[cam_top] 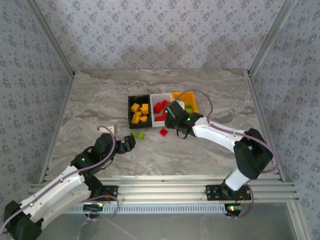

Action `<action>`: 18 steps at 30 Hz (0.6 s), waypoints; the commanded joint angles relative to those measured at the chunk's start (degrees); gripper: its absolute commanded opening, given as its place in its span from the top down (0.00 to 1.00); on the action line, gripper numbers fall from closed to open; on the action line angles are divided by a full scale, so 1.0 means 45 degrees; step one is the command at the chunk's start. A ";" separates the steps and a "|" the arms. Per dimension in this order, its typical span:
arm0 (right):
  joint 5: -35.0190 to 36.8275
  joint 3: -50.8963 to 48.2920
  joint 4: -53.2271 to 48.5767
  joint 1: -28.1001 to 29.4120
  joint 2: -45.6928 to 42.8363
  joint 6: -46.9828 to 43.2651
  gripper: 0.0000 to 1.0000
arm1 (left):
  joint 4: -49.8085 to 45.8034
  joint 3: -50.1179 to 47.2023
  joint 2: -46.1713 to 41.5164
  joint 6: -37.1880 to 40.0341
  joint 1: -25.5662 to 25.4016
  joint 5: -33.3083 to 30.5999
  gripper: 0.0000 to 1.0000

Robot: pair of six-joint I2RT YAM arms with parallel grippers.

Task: Sort the legos into containers by color

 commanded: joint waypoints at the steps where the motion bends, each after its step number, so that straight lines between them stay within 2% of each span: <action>1: 0.0205 0.1484 -0.0499 -0.0295 0.0989 -0.0462 0.70 | -0.0298 -0.0073 -0.0175 -0.0094 -0.0021 -0.0274 0.00; 10: 0.0429 0.4620 -0.0848 -0.0733 0.3846 -0.1173 0.68 | -0.0951 -0.0169 -0.0963 -0.0330 -0.0012 -0.0227 0.00; 11: 0.0453 0.4829 -0.0944 -0.0755 0.4032 -0.1195 0.64 | -0.1025 -0.0170 -0.1102 -0.0340 -0.0013 -0.0220 0.00; 14: 0.0453 0.5190 -0.1050 -0.0796 0.4164 -0.1242 0.42 | -0.1209 -0.0209 -0.1441 -0.0331 -0.0006 -0.0253 0.00; 18: 0.0470 0.4936 -0.0915 -0.0704 0.3580 -0.1317 0.35 | -0.1294 -0.0151 -0.1566 -0.0343 -0.0007 -0.0324 0.00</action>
